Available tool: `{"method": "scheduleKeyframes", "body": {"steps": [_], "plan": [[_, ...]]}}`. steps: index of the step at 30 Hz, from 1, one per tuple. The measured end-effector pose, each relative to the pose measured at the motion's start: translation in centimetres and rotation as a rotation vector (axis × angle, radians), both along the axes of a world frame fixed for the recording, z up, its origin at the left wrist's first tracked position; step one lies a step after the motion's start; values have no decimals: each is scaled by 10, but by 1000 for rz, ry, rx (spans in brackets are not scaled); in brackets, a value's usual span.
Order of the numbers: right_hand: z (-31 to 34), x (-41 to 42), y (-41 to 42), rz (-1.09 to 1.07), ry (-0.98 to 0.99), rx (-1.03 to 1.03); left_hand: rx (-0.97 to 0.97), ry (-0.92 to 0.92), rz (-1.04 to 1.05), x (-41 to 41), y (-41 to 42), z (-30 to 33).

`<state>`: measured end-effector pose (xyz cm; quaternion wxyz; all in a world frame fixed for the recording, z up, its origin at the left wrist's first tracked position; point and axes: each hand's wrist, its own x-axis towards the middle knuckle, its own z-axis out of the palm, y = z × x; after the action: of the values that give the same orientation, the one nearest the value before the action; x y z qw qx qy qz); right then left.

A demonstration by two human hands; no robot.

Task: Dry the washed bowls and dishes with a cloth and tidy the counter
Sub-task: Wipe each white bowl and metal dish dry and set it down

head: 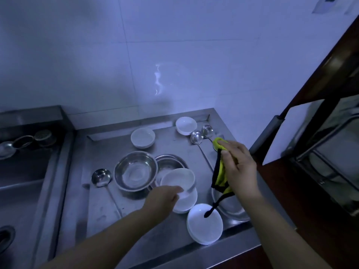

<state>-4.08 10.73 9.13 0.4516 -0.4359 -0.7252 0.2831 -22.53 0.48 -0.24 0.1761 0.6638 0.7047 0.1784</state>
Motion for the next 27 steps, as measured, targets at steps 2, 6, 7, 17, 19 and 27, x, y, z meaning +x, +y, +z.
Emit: {"method": "scheduleKeyframes", "body": {"steps": [2, 6, 7, 17, 19, 27], "plan": [[-12, 13, -1, -8, -6, -12, -81, 174, -98, 5, 3, -19], [-30, 29, -5, -15, -2, -113, -86, 318, -253, 11, 4, -29], [-33, 31, -6, -14, -2, -135, -63, 328, -286, 12, 3, -30], [-45, 27, -9, 31, -22, -213, 86, 345, -374, 17, -3, -42], [-46, 23, -10, 51, -22, -224, 131, 333, -327, 18, -5, -36], [-35, -14, -16, 134, 11, -295, 78, -405, 825, -32, -18, -39]]}}
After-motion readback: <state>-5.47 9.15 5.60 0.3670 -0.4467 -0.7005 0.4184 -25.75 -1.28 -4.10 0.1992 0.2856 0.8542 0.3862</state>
